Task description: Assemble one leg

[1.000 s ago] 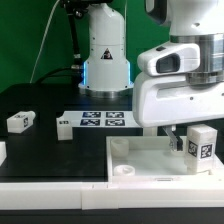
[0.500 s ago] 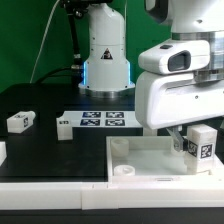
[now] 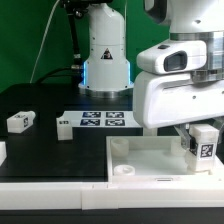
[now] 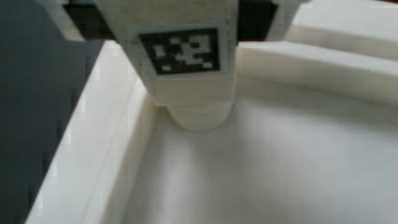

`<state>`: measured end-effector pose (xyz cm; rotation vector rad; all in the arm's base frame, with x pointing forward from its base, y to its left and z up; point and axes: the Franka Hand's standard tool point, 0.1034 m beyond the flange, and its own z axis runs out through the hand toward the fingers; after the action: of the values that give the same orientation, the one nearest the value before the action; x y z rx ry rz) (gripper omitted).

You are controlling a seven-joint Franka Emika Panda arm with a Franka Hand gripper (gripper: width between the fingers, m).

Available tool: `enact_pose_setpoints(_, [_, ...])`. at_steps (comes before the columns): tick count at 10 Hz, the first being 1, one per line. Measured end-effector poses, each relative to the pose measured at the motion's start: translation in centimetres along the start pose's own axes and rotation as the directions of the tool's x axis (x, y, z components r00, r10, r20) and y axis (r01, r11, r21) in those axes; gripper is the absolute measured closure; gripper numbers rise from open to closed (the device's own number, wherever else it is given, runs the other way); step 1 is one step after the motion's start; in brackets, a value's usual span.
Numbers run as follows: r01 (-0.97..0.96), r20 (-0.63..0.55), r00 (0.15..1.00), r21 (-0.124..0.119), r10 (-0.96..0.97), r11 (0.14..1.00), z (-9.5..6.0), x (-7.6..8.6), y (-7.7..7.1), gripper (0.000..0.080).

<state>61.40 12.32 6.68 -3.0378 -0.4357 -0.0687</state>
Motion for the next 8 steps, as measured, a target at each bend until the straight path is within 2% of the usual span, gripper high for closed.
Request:
enact_pose_setpoints(1, [-0.171,-0.009,0.985,0.015,0.171,0.985,0.13,-0.14,0.09,0.0509])
enact_pose_setpoints(2, [-0.344,-0.019,0.939,0.02,0.344,0.939,0.16,-0.23,0.01,0.0509])
enact_pose_setpoints(4, [-0.556,-0.016,0.831,0.023,0.556,0.831,0.16,-0.19,0.01,0.0509])
enact_pose_setpoints(5, [-0.674,-0.021,0.738,0.038,0.675,0.738,0.13,-0.06,0.08,0.0509])
enact_pose_setpoints(6, [-0.793,-0.03,0.605,0.058,0.795,0.606,0.19,-0.05,0.17,0.0509])
enact_pose_setpoints(8, [-0.898,-0.016,0.436,0.064,0.9,0.436,0.2,-0.12,0.07,0.0508])
